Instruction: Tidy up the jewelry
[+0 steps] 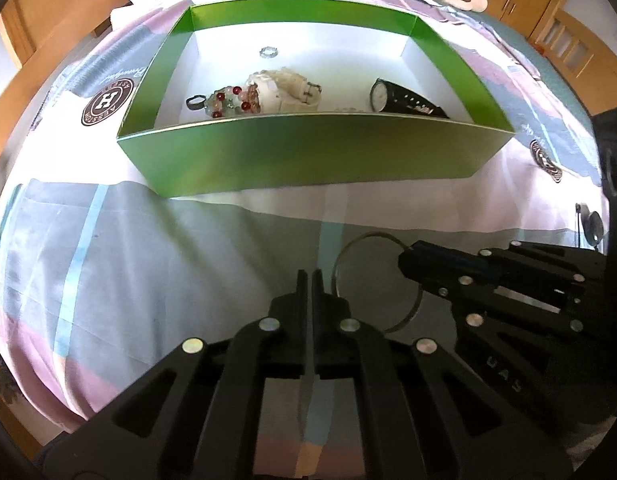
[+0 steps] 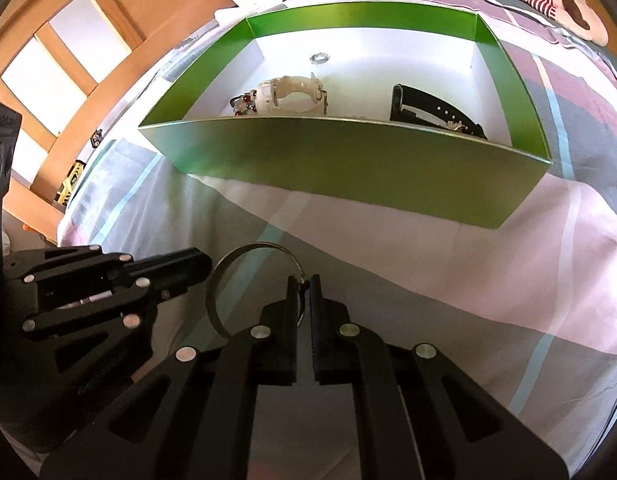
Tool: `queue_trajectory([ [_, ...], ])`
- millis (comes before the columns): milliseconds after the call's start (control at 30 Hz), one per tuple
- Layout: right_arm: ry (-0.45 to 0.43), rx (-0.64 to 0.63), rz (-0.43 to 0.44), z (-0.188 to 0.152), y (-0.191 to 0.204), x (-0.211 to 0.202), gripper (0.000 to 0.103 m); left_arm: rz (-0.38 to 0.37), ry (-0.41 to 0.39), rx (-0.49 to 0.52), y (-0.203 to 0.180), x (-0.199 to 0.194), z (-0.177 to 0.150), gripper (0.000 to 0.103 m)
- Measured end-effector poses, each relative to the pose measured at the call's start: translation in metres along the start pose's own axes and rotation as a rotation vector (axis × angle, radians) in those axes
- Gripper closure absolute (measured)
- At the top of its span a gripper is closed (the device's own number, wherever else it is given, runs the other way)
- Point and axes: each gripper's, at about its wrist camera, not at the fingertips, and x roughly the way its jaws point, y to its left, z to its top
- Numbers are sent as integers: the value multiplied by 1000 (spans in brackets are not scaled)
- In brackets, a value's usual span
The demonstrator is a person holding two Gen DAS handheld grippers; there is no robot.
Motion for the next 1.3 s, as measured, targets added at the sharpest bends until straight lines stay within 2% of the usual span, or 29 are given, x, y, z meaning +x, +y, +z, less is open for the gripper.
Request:
queue_trajectory([
  [67,-1,-5,-15,0,0,0,97,-1,6,15,-3,0,-1,96],
  [200,4,-9,-40,-1,-2,1,97,19,37,18,-2,7,-3,74],
  [333,2,5,-41,-2,-9,3,97,-11,35,2,4,7,-1,70],
  [367,5,10,-37,-2,-10,4,97,-32,30,-2,5,5,-1,66],
  [400,8,15,-40,-2,-12,6,97,-48,26,-3,5,4,-1,56],
  [467,12,26,-39,-3,-14,9,97,-48,20,6,4,2,-2,55],
  [533,17,35,-33,-4,-16,11,97,-40,34,12,4,5,-4,56],
  [700,21,25,-35,-4,-16,12,96,5,83,71,-9,19,-7,72],
  [767,24,19,-36,-4,-16,12,96,1,80,80,-11,18,-7,75],
  [900,27,-26,-64,-3,-10,12,95,-24,78,102,-15,18,-8,89],
  [1067,42,-40,-51,-4,-9,17,96,-55,103,95,-13,22,-9,95],
  [1233,25,-50,-57,-6,-5,9,96,-42,78,102,-12,17,-9,99],
  [1300,8,-44,-60,-5,-5,3,96,-58,57,94,-10,11,-8,99],
])
